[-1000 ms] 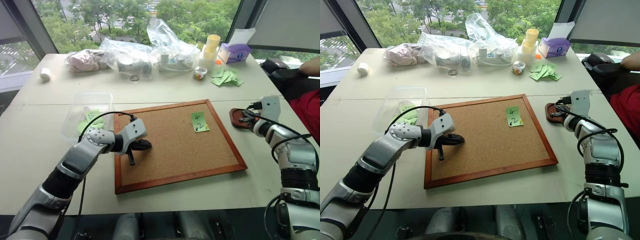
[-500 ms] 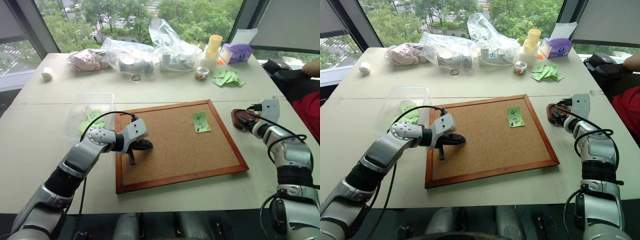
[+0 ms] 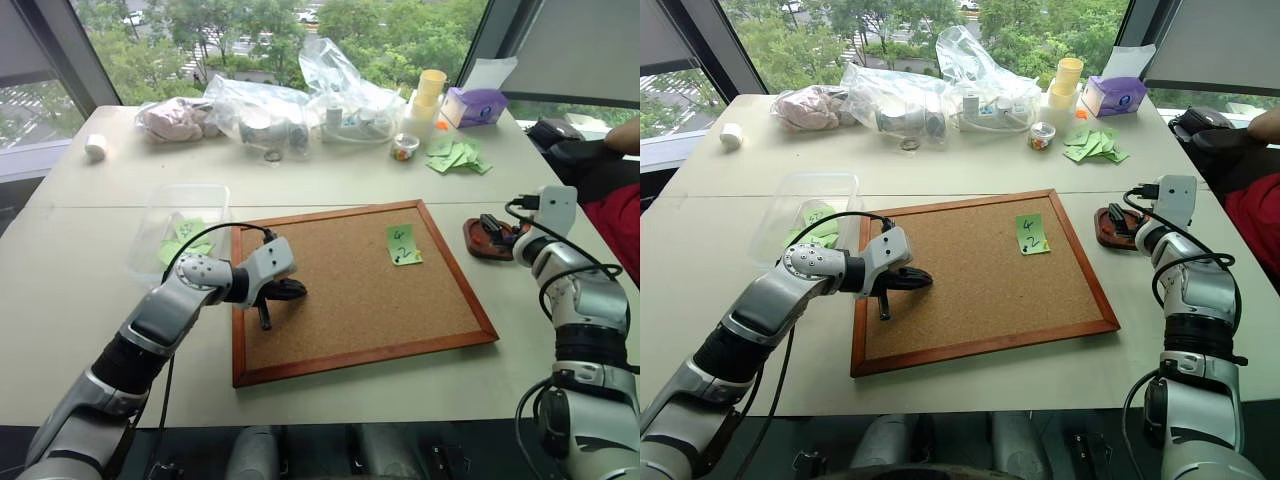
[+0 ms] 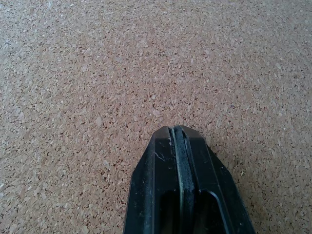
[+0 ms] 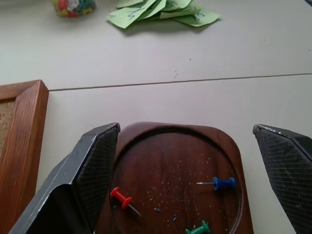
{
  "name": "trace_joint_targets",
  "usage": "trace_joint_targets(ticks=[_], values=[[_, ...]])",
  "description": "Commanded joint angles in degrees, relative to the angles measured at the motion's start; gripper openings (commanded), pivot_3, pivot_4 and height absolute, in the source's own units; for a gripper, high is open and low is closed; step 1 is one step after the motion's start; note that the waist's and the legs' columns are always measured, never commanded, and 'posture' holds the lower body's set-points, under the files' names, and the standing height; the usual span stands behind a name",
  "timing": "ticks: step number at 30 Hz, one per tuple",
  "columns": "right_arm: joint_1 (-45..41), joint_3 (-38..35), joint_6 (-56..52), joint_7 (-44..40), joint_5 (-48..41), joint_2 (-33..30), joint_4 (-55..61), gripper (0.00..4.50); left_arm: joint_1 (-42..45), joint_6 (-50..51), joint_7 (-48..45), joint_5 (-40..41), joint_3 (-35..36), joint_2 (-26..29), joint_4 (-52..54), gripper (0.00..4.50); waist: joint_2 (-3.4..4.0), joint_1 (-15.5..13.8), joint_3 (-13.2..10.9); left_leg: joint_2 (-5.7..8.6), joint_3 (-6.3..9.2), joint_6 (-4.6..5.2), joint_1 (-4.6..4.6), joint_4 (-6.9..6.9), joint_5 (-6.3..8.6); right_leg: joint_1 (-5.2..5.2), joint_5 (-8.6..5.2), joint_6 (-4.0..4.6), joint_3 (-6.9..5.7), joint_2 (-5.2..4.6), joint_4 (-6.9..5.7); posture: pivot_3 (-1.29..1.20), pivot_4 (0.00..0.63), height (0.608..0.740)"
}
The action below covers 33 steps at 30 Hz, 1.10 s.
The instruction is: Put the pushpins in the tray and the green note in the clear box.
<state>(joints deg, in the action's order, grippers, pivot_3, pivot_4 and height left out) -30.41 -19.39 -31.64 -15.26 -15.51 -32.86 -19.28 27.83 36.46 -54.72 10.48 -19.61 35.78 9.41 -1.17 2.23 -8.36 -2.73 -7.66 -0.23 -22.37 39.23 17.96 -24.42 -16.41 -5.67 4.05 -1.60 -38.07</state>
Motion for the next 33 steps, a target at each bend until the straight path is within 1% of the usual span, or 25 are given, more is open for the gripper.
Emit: trace_joint_targets(ticks=[1,2,4,7,10,15,18,22,23,25,26,30,32,33], values=[[4.37,4.0,0.59,-7.92,-1.53,-2.19,12.39,4.46,-0.58,-0.73,-0.68,-0.23,0.01,0.39,0.98,0.0,0.0,-0.01,0.0,0.0,0.01,0.0,0.0,0.0,0.0,0.0,0.0,0.0,0.0,0.0,0.0,0.0,0.15,0.738],[6.84,6.05,-0.22,-10.88,-2.26,-2.56,16.8,4.46,-0.66,-0.83,-0.94,-0.19,0.06,0.62,1.11,0.0,0.01,0.02,0.0,0.0,0.02,0.0,-0.01,0.0,0.0,0.0,0.0,0.0,0.0,0.0,0.0,0.0,0.15,0.738],[10.63,8.06,-1.81,-13.9,-4.09,-2.32,23.26,4.46,-0.72,-1.13,-1.26,-0.36,0.06,1.07,1.07,0.0,0.01,0.03,0.0,-0.02,0.06,0.0,-0.02,-0.01,0.0,0.0,0.0,0.0,0.0,0.03,0.01,0.0,0.15,0.738],[14.26,9.51,-3.79,-15.25,-6.36,-0.73,28.85,4.46,-0.67,-1.36,-1.43,-0.38,0.06,1.19,0.91,0.0,0.01,0.05,0.0,-0.02,0.06,0.01,-0.01,-0.01,0.01,0.0,0.0,-0.01,0.0,0.04,0.0,0.0,0.15,0.738],[14.81,10.73,-3.19,-12.87,-5.06,1.79,29.04,4.46,-0.5,-1.41,-1.54,-0.39,-0.15,1.04,0.83,0.0,0.01,0.1,0.0,-0.02,0.05,0.03,-0.01,0.01,0.02,0.0,0.0,-0.01,-0.01,0.04,0.0,0.0,0.15,0.738],[15.06,11.94,-2.64,-11.44,-4.9,5.43,28.01,4.46,-0.5,-1.67,-1.38,-0.75,-0.45,0.69,0.46,0.0,0.0,0.07,0.0,-0.02,0.06,0.03,-0.02,0.0,0.02,0.0,-0.01,0.0,-0.01,0.05,0.0,0.0,0.15,0.738],[14.97,11.7,-1.5,-10.29,-4.1,6.73,26.97,4.46,-0.68,-1.49,-1.33,-0.66,-0.41,0.65,0.74,0.0,0.0,0.05,0.0,-0.01,0.06,0.03,-0.02,0.0,0.02,0.0,-0.01,0.0,-0.01,0.04,0.0,0.0,0.15,0.738],[15.16,11.56,-1.25,-10.58,-3.83,6.72,26.4,4.46,-0.89,-1.26,-1.19,-0.57,-0.49,0.46,1.07,0.0,0.0,0.05,0.0,-0.01,0.06,0.03,-0.02,0.01,0.02,0.0,-0.01,0.0,-0.02,0.04,0.0,0.0,0.15,0.738],[15.26,11.48,-1.19,-10.63,-3.71,6.6,26.22,4.23,-0.94,-1.2,-1.16,-0.55,-0.54,0.4,1.18,0.0,0.01,0.06,0.0,-0.01,0.06,0.03,-0.02,0.0,0.02,0.0,-0.01,0.0,-0.02,0.04,0.0,0.0,0.15,0.738],[15.46,11.27,-1.12,-10.87,-3.66,6.36,25.78,3.59,-1.03,-1.08,-1.1,-0.51,-0.62,0.28,1.38,0.0,0.0,0.04,0.0,-0.01,0.06,0.03,-0.02,0.0,0.02,0.0,-0.01,0.0,-0.02,0.04,0.0,0.0,0.15,0.738],[15.58,11.28,-1.26,-11.04,-3.63,6.2,25.61,3.16,-1.06,-1.05,-1.07,-0.49,-0.64,0.22,1.45,0.0,0.0,0.01,0.0,-0.01,0.06,0.03,-0.02,0.0,0.02,0.0,-0.01,0.0,-0.02,0.04,0.0,0.0,0.15,0.738],[15.78,11.5,-1.92,-11.84,-3.89,6.11,25.01,1.19,-1.04,-1.09,-1.06,-0.44,-0.63,0.09,1.37,0.0,0.0,-0.01,0.0,0.0,0.06,0.04,-0.02,0.0,0.02,0.0,-0.01,0.0,-0.01,0.04,0.0,0.0,0.15,0.738],[15.77,11.39,-2.44,-12.11,-4.24,6.27,24.94,0.11,-1.0,-1.11,-1.04,-0.47,-0.64,0.06,1.29,0.0,0.01,-0.01,0.0,0.0,0.06,0.04,-0.02,0.01,0.02,0.0,-0.01,0.0,-0.01,0.04,0.0,0.0,0.15,0.738],[15.79,11.45,-2.91,-12.35,-4.4,6.2,25.01,0.04,-0.9,-1.18,-1.05,-0.51,-0.61,0.05,1.11,0.0,0.0,-0.03,0.0,0.0,0.06,0.04,-0.02,0.0,0.02,0.0,-0.01,0.0,-0.01,0.04,0.0,0.0,0.15,0.738]])
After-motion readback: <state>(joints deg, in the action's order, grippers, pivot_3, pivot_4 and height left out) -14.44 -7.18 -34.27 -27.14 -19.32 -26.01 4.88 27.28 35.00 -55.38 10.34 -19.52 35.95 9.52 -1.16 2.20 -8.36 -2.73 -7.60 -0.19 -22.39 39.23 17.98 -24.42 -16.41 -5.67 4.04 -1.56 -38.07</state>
